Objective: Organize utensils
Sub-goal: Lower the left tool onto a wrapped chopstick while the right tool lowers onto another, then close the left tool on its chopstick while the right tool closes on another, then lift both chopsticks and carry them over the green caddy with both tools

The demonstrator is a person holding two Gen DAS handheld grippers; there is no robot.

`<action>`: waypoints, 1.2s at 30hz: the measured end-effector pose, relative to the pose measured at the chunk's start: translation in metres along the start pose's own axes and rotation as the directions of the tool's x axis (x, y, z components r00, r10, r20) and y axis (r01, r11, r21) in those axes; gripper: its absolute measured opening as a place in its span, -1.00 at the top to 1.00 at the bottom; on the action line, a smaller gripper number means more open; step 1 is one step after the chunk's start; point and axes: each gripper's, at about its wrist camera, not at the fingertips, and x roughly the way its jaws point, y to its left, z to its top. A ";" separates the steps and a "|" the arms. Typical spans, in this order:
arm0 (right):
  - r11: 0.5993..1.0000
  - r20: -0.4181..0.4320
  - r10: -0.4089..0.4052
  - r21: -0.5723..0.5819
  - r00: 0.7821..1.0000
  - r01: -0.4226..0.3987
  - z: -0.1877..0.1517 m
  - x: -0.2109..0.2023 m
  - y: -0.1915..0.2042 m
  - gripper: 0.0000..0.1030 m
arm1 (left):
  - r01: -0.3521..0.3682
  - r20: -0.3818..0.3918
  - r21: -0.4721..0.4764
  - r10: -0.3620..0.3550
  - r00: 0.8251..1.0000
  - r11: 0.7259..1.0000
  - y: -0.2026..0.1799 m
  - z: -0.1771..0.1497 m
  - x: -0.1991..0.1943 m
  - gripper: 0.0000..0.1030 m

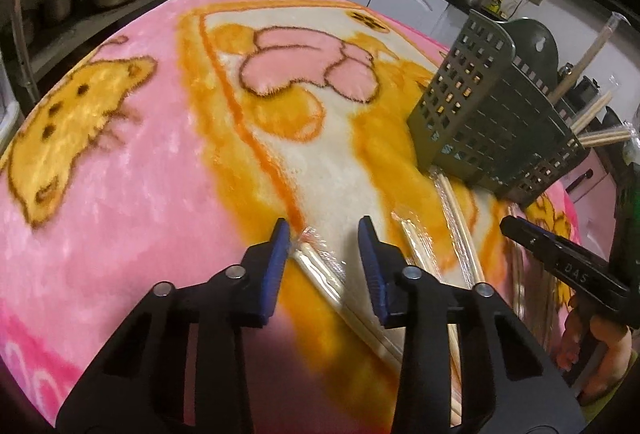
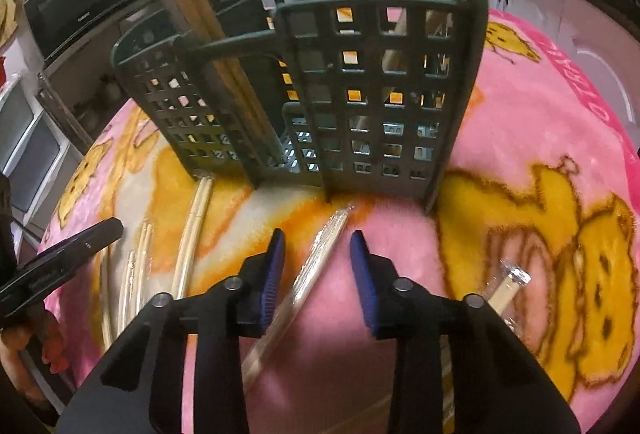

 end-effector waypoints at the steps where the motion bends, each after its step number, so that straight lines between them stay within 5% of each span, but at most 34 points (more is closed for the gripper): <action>1: 1.000 0.001 -0.001 0.006 1.000 0.001 0.000 0.001 -0.001 0.53 | -0.001 0.002 -0.005 0.001 1.000 1.000 0.002 0.001 0.001 0.56; 4: 1.000 0.009 0.005 0.026 1.000 -0.005 0.000 0.001 -0.008 0.68 | -0.002 0.004 -0.012 0.002 1.000 1.000 0.005 0.002 0.002 0.67; 16: 0.986 0.091 0.112 0.111 0.990 -0.122 -0.006 -0.033 -0.034 0.76 | 0.049 0.015 -0.044 -0.049 0.999 0.998 0.014 0.001 -0.001 0.86; 36: 0.932 0.329 0.285 0.125 0.900 -0.341 -0.015 -0.135 -0.050 0.86 | 0.248 0.152 0.081 -0.258 0.954 0.965 -0.047 0.009 -0.077 0.92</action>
